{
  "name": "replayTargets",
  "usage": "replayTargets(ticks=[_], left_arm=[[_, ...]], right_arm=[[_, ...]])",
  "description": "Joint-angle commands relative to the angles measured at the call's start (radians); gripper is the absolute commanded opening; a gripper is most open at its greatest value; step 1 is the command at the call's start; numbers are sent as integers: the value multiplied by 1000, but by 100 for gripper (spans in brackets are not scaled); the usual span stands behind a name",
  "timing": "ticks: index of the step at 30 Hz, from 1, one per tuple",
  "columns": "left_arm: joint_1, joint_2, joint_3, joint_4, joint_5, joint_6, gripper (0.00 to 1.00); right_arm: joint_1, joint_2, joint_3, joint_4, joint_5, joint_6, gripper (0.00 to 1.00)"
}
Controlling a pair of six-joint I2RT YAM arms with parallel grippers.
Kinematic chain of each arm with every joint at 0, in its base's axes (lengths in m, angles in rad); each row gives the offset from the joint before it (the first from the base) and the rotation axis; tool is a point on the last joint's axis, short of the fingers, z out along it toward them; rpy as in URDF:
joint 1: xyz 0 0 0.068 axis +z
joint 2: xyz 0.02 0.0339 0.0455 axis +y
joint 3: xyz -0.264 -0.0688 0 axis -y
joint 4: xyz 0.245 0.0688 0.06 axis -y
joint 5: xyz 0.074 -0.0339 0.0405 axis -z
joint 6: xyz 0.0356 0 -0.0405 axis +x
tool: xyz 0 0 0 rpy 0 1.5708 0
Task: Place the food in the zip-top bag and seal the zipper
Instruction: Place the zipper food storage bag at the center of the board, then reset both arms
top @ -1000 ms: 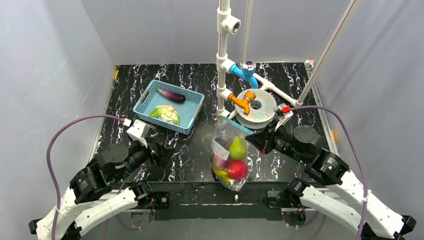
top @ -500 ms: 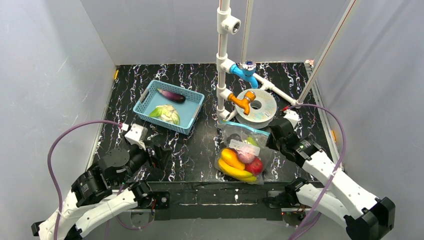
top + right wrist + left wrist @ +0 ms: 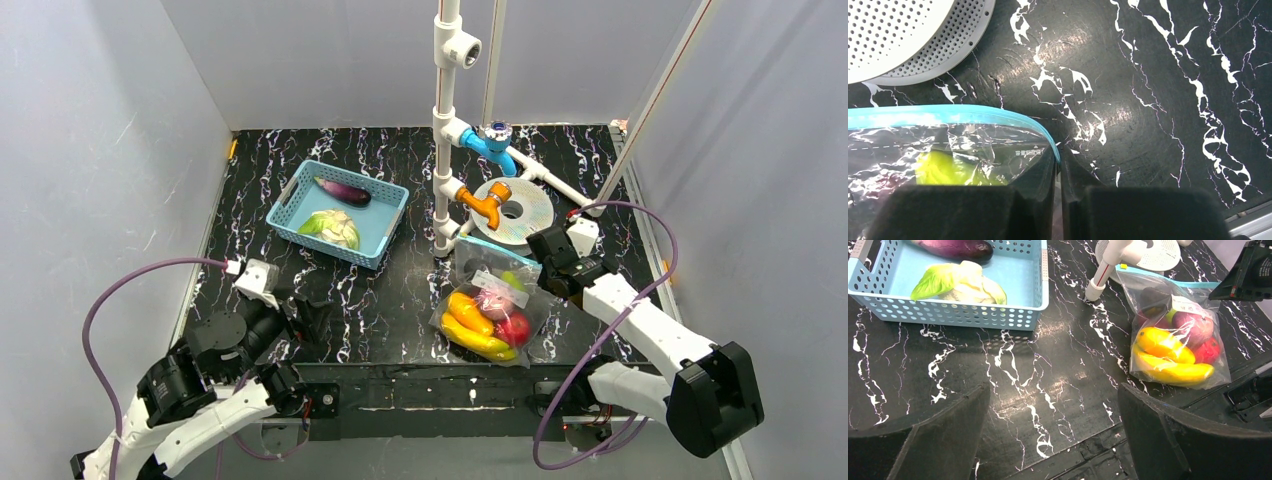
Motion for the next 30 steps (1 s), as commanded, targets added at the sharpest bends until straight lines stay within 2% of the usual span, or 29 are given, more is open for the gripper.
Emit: replayTargets(ticks=[1,5,9,18,21,30], left_arm=[[5,7,-2,6,-24,-1,98],[5,31,4,4,-6,0,98],[5,41,11,-2,-1,-4,98],[5,-28,5,-6,-48,-24,98],[5,-41,4,-9,-69,-28,98],[5,-65,1,-8,-81,-36,98]], right_arm=[[-7,0,24,32,8,16,20],[-7,-20,56,-8,-13,-17,28],[-7,-69,104,-59,-40,-53,52],[-6,-259,223,-132,-204,-194,97],[-6,-340,249,-135,-289,-240,98],[-5,-628,246,-97,-371,-282,98]])
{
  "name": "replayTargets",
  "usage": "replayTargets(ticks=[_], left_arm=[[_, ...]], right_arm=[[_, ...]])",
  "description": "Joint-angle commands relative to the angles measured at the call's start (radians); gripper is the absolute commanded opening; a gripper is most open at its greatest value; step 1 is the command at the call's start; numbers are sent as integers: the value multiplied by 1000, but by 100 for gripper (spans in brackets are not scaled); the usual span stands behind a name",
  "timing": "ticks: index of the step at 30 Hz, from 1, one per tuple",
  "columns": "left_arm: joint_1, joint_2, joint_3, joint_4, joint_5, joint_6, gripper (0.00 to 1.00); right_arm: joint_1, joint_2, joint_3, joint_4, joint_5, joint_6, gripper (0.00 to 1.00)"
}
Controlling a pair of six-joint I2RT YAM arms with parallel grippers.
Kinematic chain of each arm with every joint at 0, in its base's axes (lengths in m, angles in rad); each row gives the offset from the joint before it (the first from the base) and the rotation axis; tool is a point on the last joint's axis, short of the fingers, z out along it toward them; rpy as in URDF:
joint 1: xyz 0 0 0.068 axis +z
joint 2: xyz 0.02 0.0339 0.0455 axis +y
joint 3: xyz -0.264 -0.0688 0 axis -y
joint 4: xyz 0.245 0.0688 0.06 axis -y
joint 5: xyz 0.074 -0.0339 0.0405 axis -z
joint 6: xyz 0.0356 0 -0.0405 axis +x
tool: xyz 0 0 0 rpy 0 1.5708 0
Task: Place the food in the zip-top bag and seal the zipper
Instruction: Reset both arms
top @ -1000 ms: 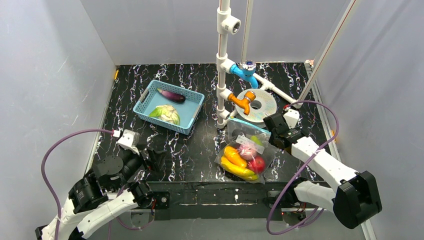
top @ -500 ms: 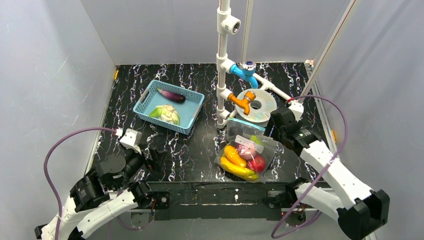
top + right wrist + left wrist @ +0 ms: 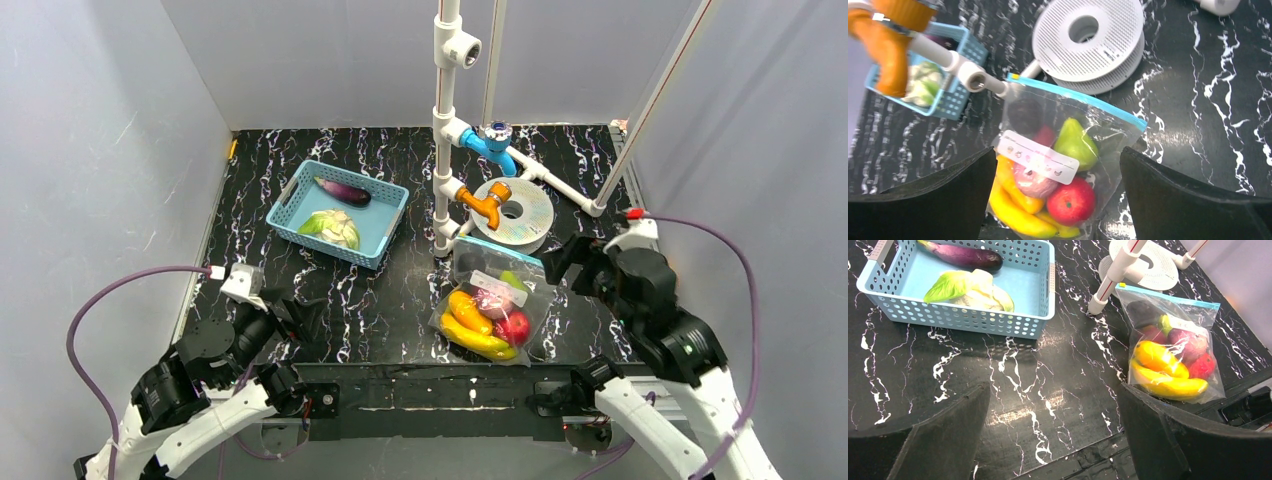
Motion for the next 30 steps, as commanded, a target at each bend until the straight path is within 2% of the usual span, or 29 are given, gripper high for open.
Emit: replayTargets(ticks=[1,11,25,28,30], left_arm=[[5,-13,0,-7,-34,-12,98],[5,-13,5,-16,-46,-20,98],[4,47,11,-26,-51,-31,98],[5,60,15,-32,-58,-30,98],[4,62,15,-35,-63,-34,98]], right_arm=[[-2,-130,15,36,-43,-38,98],[-2,-260,69,-19,69,-13,98],[-1,-255,86,-51,94,33,98],[-3,-276,40,-19,139,28,98],[-3,-257,66,-51,191,9,98]])
